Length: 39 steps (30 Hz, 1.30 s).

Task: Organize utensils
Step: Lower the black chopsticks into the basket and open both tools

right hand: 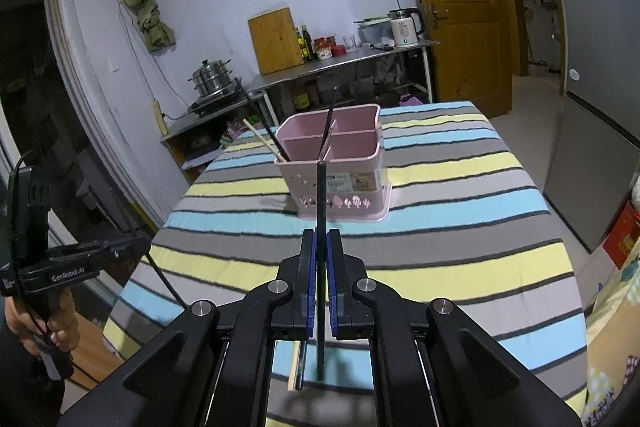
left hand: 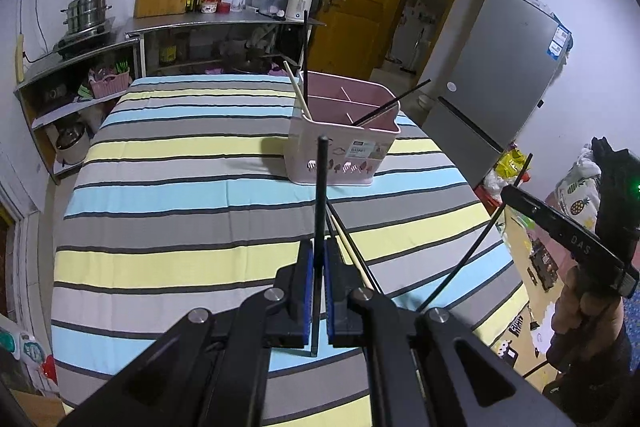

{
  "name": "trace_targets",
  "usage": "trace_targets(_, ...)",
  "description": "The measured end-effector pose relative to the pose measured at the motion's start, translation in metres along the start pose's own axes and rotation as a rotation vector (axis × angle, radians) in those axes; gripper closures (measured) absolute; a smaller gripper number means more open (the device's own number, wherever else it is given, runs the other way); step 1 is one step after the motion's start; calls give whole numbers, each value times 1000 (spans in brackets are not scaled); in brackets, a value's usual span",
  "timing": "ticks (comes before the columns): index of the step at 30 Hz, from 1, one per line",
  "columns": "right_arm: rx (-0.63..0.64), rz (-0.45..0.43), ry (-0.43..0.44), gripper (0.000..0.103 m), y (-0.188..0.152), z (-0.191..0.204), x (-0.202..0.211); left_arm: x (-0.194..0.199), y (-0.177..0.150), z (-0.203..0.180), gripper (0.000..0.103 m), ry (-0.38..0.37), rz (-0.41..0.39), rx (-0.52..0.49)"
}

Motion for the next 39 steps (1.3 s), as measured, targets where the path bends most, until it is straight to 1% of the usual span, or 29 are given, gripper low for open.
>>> trace_targets(3,-3,-21,11,98,10,0,-4,-7,9,0,98,-14,8,11)
trace_targets(6,-4,-42,18,98,21,0,-9,-13,22,-2,98,-22,-3,9)
trace_targets(11,-5,-85,29,98,40,4,-20,-18,49,-6,98,-42,-61,19)
trace_targets(17,14,-140,42,98,71,16,-32,-18,87,-10,98,-57,-136,21)
trace_targets(24,23,-221,49,98,108,25,-33,-14,128,-18,97,-72,-220,15)
trace_targets(30,29,-283,42,98,134,27,-32,-13,157,-21,97,-73,-274,10)
trace_targets(32,35,-298,36,98,140,28,-34,-15,164,-19,98,-81,-285,20)
trace_targets(35,42,-318,29,98,150,32,-40,-21,173,-17,98,-71,-297,22)
trace_targets(39,58,-326,10,98,153,34,-54,-33,182,-14,98,-60,-307,21)
Point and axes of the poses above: each gripper's, at about its wrist camera, not at the fingertips, and x roughly against the way its jaws point, z to its left, y to its top, the point moved 4 cm from there along -x, roughly the way its jaws point, and after that the axes turned 1 degree about x, right-handed, at the moved point
